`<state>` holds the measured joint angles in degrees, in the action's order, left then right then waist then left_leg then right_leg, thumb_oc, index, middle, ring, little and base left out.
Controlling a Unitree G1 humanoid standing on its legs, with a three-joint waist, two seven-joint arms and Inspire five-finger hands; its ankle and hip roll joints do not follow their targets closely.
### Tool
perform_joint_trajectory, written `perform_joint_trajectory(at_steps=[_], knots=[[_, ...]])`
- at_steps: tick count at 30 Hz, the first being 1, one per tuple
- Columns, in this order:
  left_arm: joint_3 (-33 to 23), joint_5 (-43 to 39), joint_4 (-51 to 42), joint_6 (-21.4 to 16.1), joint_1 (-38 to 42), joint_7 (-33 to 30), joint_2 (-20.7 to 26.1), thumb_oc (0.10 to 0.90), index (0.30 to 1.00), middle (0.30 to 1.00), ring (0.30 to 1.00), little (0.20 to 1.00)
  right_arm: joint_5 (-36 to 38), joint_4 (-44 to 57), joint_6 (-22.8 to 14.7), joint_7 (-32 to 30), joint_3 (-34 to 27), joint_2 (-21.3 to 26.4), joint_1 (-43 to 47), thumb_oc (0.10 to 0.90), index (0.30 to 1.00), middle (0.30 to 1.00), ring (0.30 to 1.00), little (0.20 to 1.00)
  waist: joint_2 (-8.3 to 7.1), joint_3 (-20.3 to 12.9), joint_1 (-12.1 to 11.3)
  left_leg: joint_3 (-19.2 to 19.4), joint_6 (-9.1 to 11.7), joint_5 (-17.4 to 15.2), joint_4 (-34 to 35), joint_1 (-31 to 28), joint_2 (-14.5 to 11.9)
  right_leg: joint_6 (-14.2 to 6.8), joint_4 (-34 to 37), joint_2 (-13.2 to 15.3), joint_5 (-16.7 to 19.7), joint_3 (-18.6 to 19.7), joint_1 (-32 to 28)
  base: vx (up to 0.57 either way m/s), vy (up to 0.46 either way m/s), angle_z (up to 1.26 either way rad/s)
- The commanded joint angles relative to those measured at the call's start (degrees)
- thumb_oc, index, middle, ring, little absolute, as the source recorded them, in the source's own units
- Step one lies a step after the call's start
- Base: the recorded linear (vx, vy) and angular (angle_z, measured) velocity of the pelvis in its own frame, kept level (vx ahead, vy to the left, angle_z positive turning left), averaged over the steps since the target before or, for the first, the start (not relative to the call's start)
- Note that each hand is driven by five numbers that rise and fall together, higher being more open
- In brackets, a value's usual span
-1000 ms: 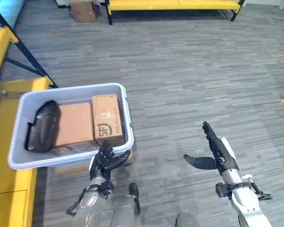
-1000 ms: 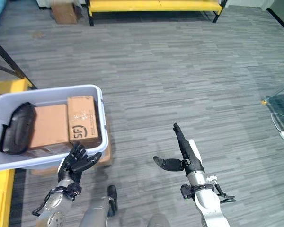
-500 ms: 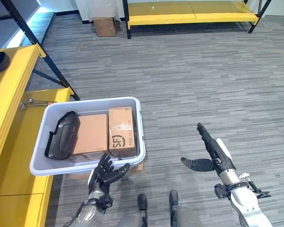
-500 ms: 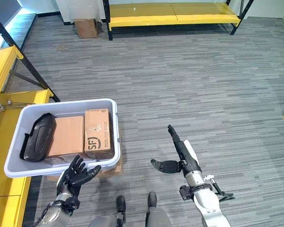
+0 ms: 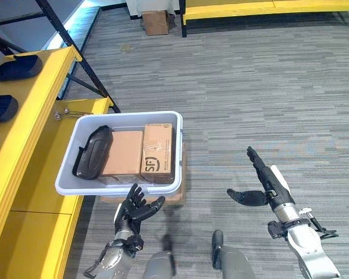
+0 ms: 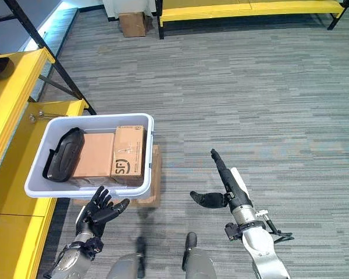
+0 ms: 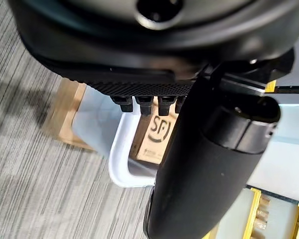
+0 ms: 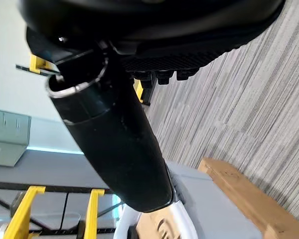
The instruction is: Move parts from the plastic box to the shelf.
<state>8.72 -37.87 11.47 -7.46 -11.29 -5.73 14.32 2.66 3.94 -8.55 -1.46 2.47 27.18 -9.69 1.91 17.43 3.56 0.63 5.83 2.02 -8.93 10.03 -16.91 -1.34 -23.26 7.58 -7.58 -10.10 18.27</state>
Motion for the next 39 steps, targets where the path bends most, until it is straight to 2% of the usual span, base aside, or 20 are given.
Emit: perform_joint_trajectory(at_steps=[1, 2, 4, 9, 10, 12, 16, 19, 21, 22, 23, 24, 25, 27, 29, 30, 31, 32, 33, 39], knots=[[-1.72, -0.07, -7.71, -3.51, 2.11, 0.16, 1.84, 0.900, 1.000, 1.000, 1.000, 1.000, 3.80, 6.20, -5.50, -3.17, -2.47, 1.98, -0.09, 0.900, 1.000, 1.000, 1.000, 1.000, 1.62, -1.75, 1.97, 4.67, 3.76, 16.33, 11.33, -0.48, -7.11, -4.14, -4.34, 5.34, -6.05, 3.65, -2.45, 0.07, 0.211, 0.30], [-1.62, -0.41, -7.34, -3.52, 1.87, 0.46, 2.21, 0.900, 1.000, 1.000, 1.000, 1.000, 4.22, 6.40, -5.31, -2.64, -2.00, 1.61, -0.63, 0.900, 1.000, 1.000, 1.000, 1.000, 2.19, -1.90, 2.24, 5.37, 3.76, 14.01, 13.17, -2.71, -7.51, -4.29, -6.93, 5.01, -6.17, 4.88, -0.58, 0.07, 0.293, 0.37], [-1.75, -0.31, -7.37, -3.74, 1.72, 0.53, 2.47, 0.900, 1.000, 1.000, 1.000, 1.000, 3.37, 6.20, -5.03, -2.65, -1.90, 1.47, -0.73, 0.900, 1.000, 1.000, 1.000, 1.000, 2.76, -2.01, 1.92, 5.73, 4.41, 12.95, 13.49, -3.09, -7.22, -5.20, -6.36, 5.65, -5.27, 5.62, 0.06, 0.03, 0.223, 0.02], [-1.93, -0.41, -7.48, -4.34, 1.78, 0.75, 3.37, 0.900, 1.000, 1.000, 1.000, 1.000, 3.47, 5.82, -4.98, -2.66, -1.95, 0.16, -1.27, 0.900, 1.000, 1.000, 1.000, 1.000, 2.10, -2.27, 1.80, 6.90, 4.03, 9.99, 11.62, -3.90, -5.30, -7.31, -0.77, 7.33, -1.95, 6.45, -2.87, 0.07, 0.229, -0.33], [-1.91, -0.66, -7.55, -4.47, 2.10, 0.78, 3.77, 0.900, 1.000, 1.000, 1.000, 1.000, 3.04, 5.59, -4.84, -2.61, -1.66, -0.16, -1.07, 0.900, 1.000, 1.000, 1.000, 1.000, 1.45, -2.56, 1.61, 7.37, 3.74, 8.23, 10.94, -3.85, -4.26, -8.32, 2.56, 8.07, -0.07, 6.75, -3.76, 0.05, 0.185, 0.06], [-1.93, -0.72, -7.43, -4.57, 2.46, 0.71, 3.99, 0.900, 1.000, 1.000, 1.000, 1.000, 2.81, 5.28, -4.72, -2.63, -1.79, -0.58, -1.14, 0.900, 1.000, 1.000, 1.000, 1.000, 0.73, -2.81, 1.44, 7.90, 3.62, 7.16, 9.99, -3.55, -3.51, -8.93, 4.99, 8.84, 1.12, 6.91, -4.83, 0.07, 0.221, 0.03], [-1.89, -0.79, -7.44, -4.32, 2.59, 0.66, 4.35, 0.900, 1.000, 1.000, 1.000, 1.000, 1.79, 4.87, -4.07, -2.28, -2.10, -1.18, -1.36, 0.900, 1.000, 1.000, 1.000, 1.000, -1.89, -3.91, 0.83, 7.48, 2.94, 3.55, 6.86, -1.75, -1.15, -10.25, 12.04, 10.89, 4.25, 5.56, -8.82, 0.09, 0.166, 0.04], [-2.18, -0.99, -7.65, -4.11, 2.88, 0.65, 4.83, 0.900, 1.000, 1.000, 1.000, 1.000, 1.53, 4.63, -3.90, -2.19, -1.95, -1.10, -0.27, 0.900, 1.000, 1.000, 1.000, 1.000, -3.58, -3.91, -0.05, 6.36, 2.14, 0.34, 1.95, 1.00, 0.13, -11.12, 14.57, 12.31, 5.85, 4.58, -10.65, 0.07, 0.137, 0.06], [-2.44, -0.62, -7.75, -4.02, 3.27, 0.36, 5.45, 0.900, 1.000, 1.000, 1.000, 1.000, 1.47, 4.67, -3.71, -2.15, -1.39, -1.32, 0.81, 0.900, 1.000, 1.000, 1.000, 1.000, -4.62, -3.69, -0.76, 5.42, 0.78, -3.02, -1.93, 2.68, 1.95, -11.70, 15.28, 14.11, 8.20, 4.60, -11.57, 0.08, 0.218, 0.30], [-2.65, -0.13, -7.84, -3.90, 3.34, 0.41, 6.04, 0.900, 1.000, 1.000, 1.000, 1.000, 1.59, 4.81, -3.64, -2.11, -1.48, -1.63, 1.00, 0.900, 1.000, 1.000, 1.000, 1.000, -5.19, -3.48, -0.97, 5.19, -0.41, -4.88, -4.34, 3.73, 3.52, -12.07, 15.13, 15.56, 11.01, 4.74, -11.99, 0.11, 0.413, 0.28], [-2.47, 1.49, -7.64, -3.69, 4.21, 0.08, 7.19, 0.900, 1.000, 1.000, 1.000, 1.000, 1.44, 4.61, -3.48, -2.05, -0.95, -2.34, 1.37, 0.900, 1.000, 1.000, 1.000, 1.000, -5.32, -3.31, -0.81, 5.28, -2.66, -6.76, -4.88, 4.01, 6.13, -11.72, 13.27, 17.36, 18.23, 5.78, -10.80, 0.09, 0.439, 0.18], [-2.53, 2.11, -7.59, -3.76, 4.43, -0.18, 7.68, 0.900, 1.000, 1.000, 1.000, 1.000, 1.33, 4.49, -3.42, -2.08, -0.54, -2.49, 1.63, 0.900, 1.000, 1.000, 1.000, 1.000, -5.32, -3.43, -0.74, 5.82, -3.49, -6.66, -4.02, 3.72, 7.00, -11.64, 12.67, 17.89, 21.21, 6.22, -9.58, 0.08, 0.534, 0.16], [-2.87, 2.74, -7.43, -3.70, 4.98, -0.57, 8.14, 0.900, 1.000, 1.000, 1.000, 1.000, 1.41, 4.61, -3.43, -2.08, 0.25, -2.56, 2.52, 0.900, 1.000, 1.000, 1.000, 1.000, -4.45, -2.81, -0.91, 7.16, -4.76, -6.80, -2.10, 1.58, 8.03, -10.56, 8.95, 17.75, 21.60, 4.04, -7.09, 0.06, 0.426, -0.21], [-3.40, 3.09, -7.34, -3.72, 4.91, -0.73, 7.90, 0.900, 1.000, 1.000, 1.000, 1.000, 1.45, 4.15, -3.46, -1.80, 1.08, -2.56, 3.16, 0.900, 1.000, 1.000, 1.000, 1.000, -4.05, -2.72, -0.84, 9.06, -5.35, -6.67, 1.53, -1.23, 8.75, -9.76, 7.00, 15.58, 18.16, 0.55, -4.93, 0.07, 0.319, -0.70], [-3.78, 2.40, -6.80, -3.87, 4.79, -0.73, 7.28, 0.900, 1.000, 1.000, 1.000, 1.000, 1.94, 3.44, -3.62, -1.19, 1.84, -2.29, 3.93, 0.900, 1.000, 1.000, 1.000, 1.000, -4.01, -2.90, 0.16, 10.53, -4.94, -4.76, 6.40, -3.97, 8.78, -8.76, 9.01, 8.81, 13.08, 0.52, -1.29, 0.08, 0.142, -0.78], [-4.38, 2.16, -6.76, -4.00, 4.62, -1.07, 6.79, 0.900, 1.000, 1.000, 1.000, 1.000, 2.08, 3.69, -3.88, -1.04, 2.40, -2.35, 4.11, 0.900, 1.000, 1.000, 1.000, 1.000, -4.35, -3.08, -0.35, 11.81, -4.12, -3.39, 9.90, -5.79, 8.99, -9.09, 14.71, 8.10, 12.60, -2.71, -1.36, 0.06, 0.044, -0.62], [-4.38, 2.16, -6.78, -3.99, 4.61, -1.07, 6.79, 0.900, 1.000, 1.000, 1.000, 1.000, 2.08, 3.70, -3.88, -1.04, 2.41, -2.35, 4.10, 0.900, 1.000, 1.000, 1.000, 1.000, -4.30, -3.01, -0.32, 11.77, -4.10, -3.31, 10.04, -5.94, 8.95, -9.07, 14.90, 8.03, 12.69, -2.80, -1.58, 0.10, -0.060, -0.53], [-4.23, 2.20, -5.94, -3.99, 4.45, -1.05, 6.02, 0.900, 1.000, 1.000, 1.000, 1.000, 1.51, 4.03, -4.07, -0.70, 2.61, -2.20, 3.74, 0.900, 1.000, 1.000, 1.000, 1.000, -4.52, -3.35, 0.13, 10.96, -3.63, -2.83, 10.28, -6.81, 9.13, -8.95, 16.68, 6.98, 11.20, 0.70, -2.94, 0.14, -0.117, -0.32], [-4.39, 1.98, -6.25, -4.06, 3.46, -0.43, 5.41, 0.900, 1.000, 1.000, 1.000, 1.000, 0.92, 3.79, -3.88, -0.44, 2.63, -1.59, 3.44, 0.900, 1.000, 1.000, 1.000, 1.000, -5.15, -4.29, -0.09, 12.01, -3.13, -2.86, 10.25, -7.78, 8.35, -8.48, 17.54, 5.92, 11.05, 1.58, -4.36, 0.18, -0.175, 0.03], [-4.05, 1.12, -6.28, -3.75, 2.13, 0.71, 4.47, 0.900, 1.000, 1.000, 1.000, 1.000, 1.94, 4.57, -4.28, -0.44, 0.62, -0.85, 1.81, 0.900, 1.000, 1.000, 1.000, 1.000, -4.35, -6.06, 0.67, 12.27, -1.38, -2.85, 8.46, -8.49, 5.69, -7.60, 17.85, 4.52, 9.07, -0.09, -7.01, 0.11, -0.140, 0.10]])
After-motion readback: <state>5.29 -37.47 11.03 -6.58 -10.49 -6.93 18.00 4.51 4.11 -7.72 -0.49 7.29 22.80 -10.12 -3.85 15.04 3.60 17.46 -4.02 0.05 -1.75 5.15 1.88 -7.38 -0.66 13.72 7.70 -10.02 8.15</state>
